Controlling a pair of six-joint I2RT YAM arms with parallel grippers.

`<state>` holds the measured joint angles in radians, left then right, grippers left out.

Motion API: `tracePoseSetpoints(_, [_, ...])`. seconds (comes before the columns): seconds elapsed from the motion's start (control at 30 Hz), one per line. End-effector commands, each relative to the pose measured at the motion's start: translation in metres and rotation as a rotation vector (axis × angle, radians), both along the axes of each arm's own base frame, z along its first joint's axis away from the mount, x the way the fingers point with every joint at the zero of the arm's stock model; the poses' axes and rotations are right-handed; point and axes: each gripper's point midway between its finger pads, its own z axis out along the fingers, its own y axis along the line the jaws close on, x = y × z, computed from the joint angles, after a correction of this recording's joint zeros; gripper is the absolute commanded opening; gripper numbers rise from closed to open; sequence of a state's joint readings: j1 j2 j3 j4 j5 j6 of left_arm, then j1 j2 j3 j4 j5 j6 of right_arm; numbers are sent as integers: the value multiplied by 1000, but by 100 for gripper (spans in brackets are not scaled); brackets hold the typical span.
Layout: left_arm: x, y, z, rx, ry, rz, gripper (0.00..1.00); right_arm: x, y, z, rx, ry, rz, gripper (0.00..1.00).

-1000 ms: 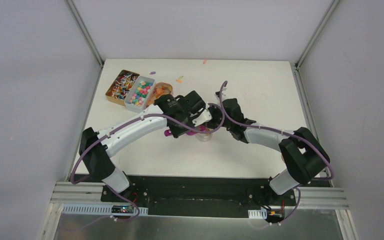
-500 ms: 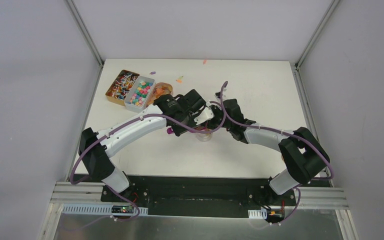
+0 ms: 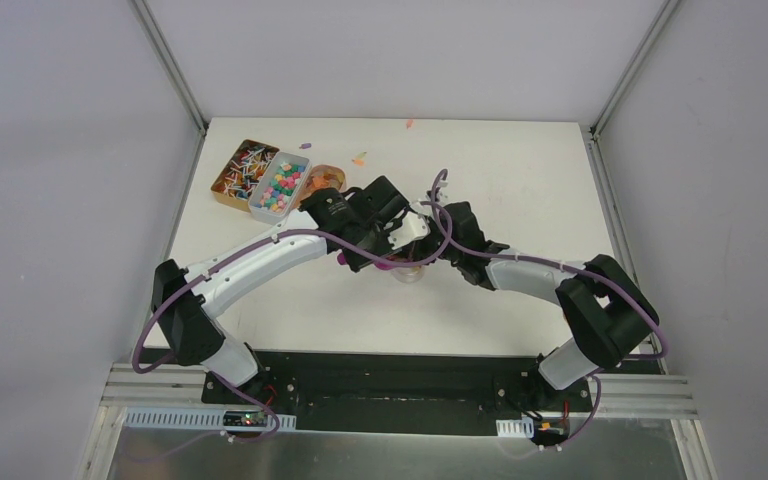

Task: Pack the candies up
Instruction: Place the fake candies in the packing bottle.

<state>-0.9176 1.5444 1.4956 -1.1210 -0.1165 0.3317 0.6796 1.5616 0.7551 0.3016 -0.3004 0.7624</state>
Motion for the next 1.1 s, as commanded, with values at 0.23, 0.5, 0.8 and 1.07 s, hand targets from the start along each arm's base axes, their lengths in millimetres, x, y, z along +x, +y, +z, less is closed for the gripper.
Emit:
tracePoseSetpoints(0.23, [-1, -16, 31, -109, -37, -55, 0, 9, -4, 14, -58, -111, -4, 0])
tracePoseSetpoints(0.5, [2, -13, 29, -69, -35, -51, 0, 13, -9, 25, -65, -145, -23, 0])
tracePoseSetpoints(0.8, [3, -12, 32, -50, -32, -44, 0, 23, -26, 46, -76, -189, -62, 0])
tracePoseSetpoints(1.07, [1, -8, 26, -21, -13, -36, 0, 36, -49, 61, -71, -216, -108, 0])
